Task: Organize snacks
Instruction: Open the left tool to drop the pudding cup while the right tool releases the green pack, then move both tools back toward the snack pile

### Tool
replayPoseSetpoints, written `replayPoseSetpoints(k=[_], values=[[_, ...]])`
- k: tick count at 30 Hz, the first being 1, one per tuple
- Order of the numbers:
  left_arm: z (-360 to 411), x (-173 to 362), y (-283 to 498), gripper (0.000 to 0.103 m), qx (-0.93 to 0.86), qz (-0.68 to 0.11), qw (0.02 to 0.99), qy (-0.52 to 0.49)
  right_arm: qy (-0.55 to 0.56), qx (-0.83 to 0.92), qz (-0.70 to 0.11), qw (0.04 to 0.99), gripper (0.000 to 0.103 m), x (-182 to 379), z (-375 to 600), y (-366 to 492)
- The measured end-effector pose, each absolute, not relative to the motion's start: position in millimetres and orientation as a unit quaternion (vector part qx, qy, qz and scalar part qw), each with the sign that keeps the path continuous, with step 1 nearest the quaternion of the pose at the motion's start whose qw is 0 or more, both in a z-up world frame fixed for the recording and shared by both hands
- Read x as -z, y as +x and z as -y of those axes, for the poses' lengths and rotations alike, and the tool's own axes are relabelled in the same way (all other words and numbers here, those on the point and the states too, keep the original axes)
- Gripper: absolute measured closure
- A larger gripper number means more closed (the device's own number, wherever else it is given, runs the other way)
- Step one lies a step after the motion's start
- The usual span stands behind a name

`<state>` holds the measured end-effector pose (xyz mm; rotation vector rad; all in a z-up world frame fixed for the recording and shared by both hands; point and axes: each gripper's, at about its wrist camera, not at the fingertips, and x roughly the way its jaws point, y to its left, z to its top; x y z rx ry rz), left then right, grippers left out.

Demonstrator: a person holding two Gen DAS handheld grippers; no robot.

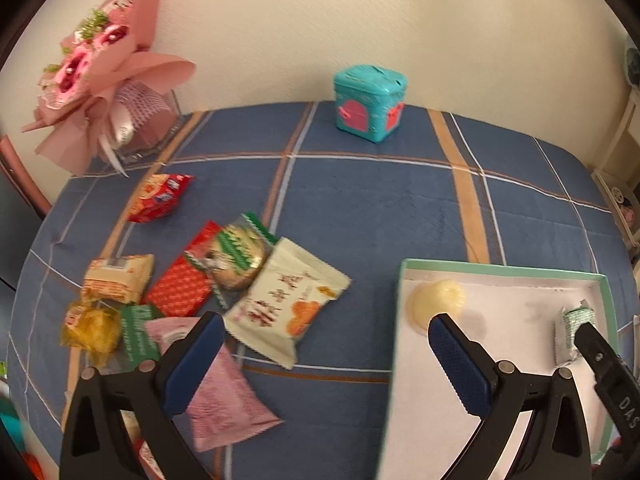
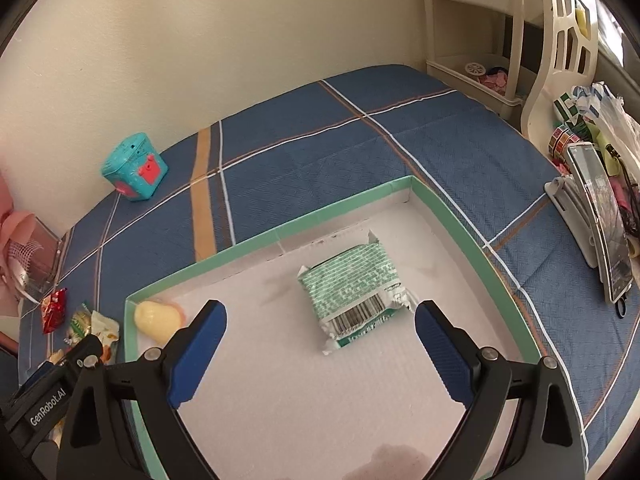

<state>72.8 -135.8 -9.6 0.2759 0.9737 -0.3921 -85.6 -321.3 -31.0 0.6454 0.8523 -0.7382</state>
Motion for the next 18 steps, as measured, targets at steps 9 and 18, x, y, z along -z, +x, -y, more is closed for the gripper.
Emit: replayPoseSetpoints(k=[9, 18], values=[[101.3, -5.4, 72.9, 0.0, 0.163, -0.439, 0.875, 0.122, 0.294, 0.343, -0.407, 0.794, 0.008, 22.6, 301.1, -89.8], [64.2, -6.1, 60.7, 0.0, 0.148, -0.463, 0.868, 0.101, 0.329, 0.327, -0.417, 0.782, 0.008, 24.5, 287.3, -104.7]])
